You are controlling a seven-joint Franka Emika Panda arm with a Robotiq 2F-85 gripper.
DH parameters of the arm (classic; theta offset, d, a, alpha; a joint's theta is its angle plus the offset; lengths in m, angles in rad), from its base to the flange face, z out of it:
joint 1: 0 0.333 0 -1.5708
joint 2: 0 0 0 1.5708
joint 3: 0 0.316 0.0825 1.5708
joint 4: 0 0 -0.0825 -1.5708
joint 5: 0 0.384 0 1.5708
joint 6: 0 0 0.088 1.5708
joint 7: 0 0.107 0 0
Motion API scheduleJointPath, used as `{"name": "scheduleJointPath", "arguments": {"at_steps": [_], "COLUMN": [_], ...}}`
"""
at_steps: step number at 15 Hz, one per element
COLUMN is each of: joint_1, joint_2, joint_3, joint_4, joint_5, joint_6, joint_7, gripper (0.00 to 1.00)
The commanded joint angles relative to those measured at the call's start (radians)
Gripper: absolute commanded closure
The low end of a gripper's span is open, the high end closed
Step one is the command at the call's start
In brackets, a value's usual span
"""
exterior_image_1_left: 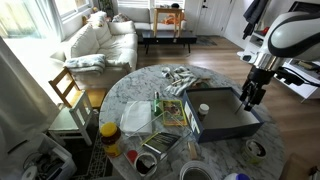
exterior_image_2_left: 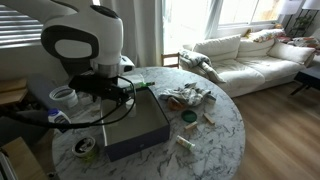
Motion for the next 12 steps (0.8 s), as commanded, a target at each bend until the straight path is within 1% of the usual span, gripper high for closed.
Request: {"name": "scheduleJointPath", "arguments": {"at_steps": [1, 3, 5, 7, 8, 10, 12], "joint_1": [0.005, -0.008, -0.014, -0.018, -0.019, -0.017, -0.012], "joint_2": [-0.005, -0.028, -0.044, -0.055, -0.057, -0.055, -0.047], "joint_3": [-0.013, -0.021, -0.034, -0.046, -0.051, -0.063, -0.067], "joint_4": [-0.025, -0.052, -0.066, -0.077, -0.081, -0.096, -0.121], "joint_5": [-0.050, -0.085, -0.105, -0.114, -0.136, -0.127, -0.115], "joint_6": [-0.021, -0.085, -0.171, -0.240, -0.271, -0.318, -0.331], "joint_7": [0.113, 0.214, 0.287, 0.334, 0.325, 0.308, 0.299], "gripper": [0.00, 0.00, 0.00, 0.00, 0.00, 0.00, 0.00]}}
